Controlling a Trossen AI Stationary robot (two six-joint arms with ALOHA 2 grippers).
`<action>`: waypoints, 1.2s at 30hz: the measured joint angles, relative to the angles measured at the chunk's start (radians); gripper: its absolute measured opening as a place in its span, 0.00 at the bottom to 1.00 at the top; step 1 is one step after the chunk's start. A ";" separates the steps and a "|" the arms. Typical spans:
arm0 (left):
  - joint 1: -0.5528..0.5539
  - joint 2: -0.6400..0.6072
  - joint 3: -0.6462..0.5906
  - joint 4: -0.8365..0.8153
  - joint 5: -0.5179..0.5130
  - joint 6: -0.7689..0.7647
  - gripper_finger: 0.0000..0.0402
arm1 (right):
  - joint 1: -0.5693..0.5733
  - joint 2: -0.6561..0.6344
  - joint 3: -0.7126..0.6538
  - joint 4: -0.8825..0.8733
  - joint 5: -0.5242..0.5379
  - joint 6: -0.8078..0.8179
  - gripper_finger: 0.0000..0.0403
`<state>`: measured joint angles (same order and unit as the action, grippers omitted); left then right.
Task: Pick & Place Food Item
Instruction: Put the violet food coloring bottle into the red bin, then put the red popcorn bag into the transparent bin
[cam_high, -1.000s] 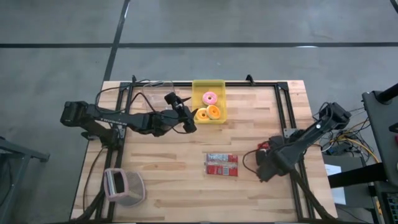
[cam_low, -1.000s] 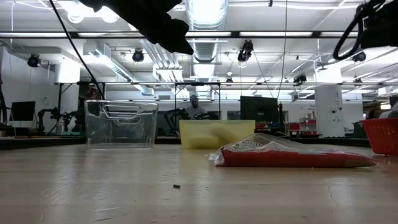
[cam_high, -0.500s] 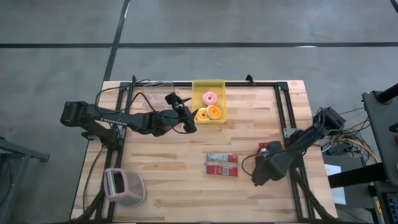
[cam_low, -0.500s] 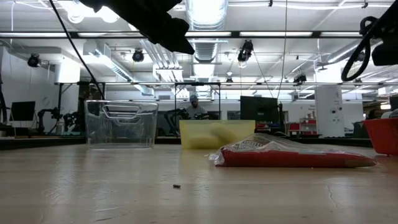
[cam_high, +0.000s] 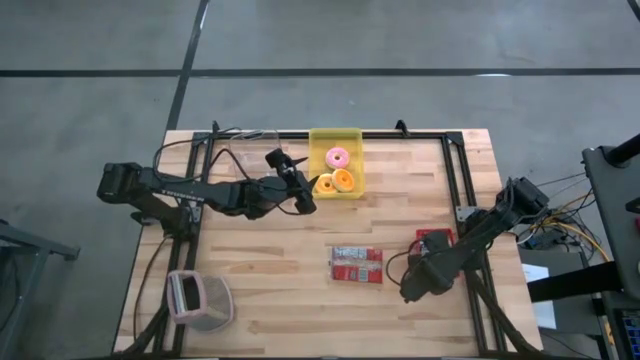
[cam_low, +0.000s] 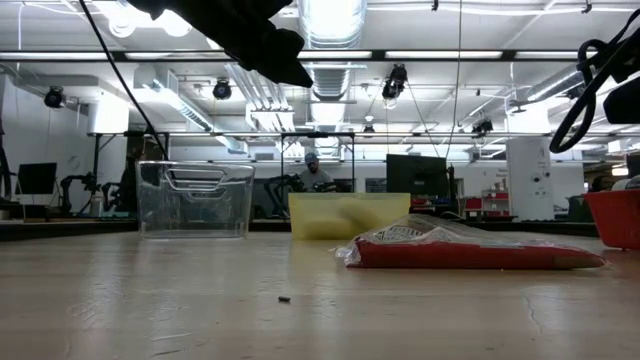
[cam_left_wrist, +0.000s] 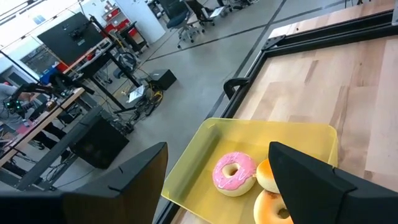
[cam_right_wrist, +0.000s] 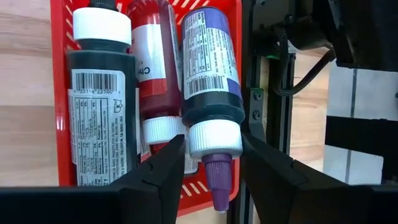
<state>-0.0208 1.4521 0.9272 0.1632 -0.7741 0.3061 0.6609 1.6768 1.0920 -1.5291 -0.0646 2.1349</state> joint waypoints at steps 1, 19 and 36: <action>0.000 0.000 0.000 0.000 0.000 0.000 0.71 | 0.000 0.000 0.000 0.000 0.000 0.000 0.38; 0.000 0.000 0.000 0.000 0.000 -0.007 0.71 | 0.000 -0.001 0.000 -0.002 0.000 0.001 0.52; 0.000 0.001 0.000 0.000 0.000 -0.007 0.71 | 0.000 -0.001 0.000 -0.004 0.002 0.001 0.61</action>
<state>-0.0208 1.4528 0.9272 0.1631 -0.7742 0.2993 0.6605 1.6756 1.0920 -1.5330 -0.0624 2.1361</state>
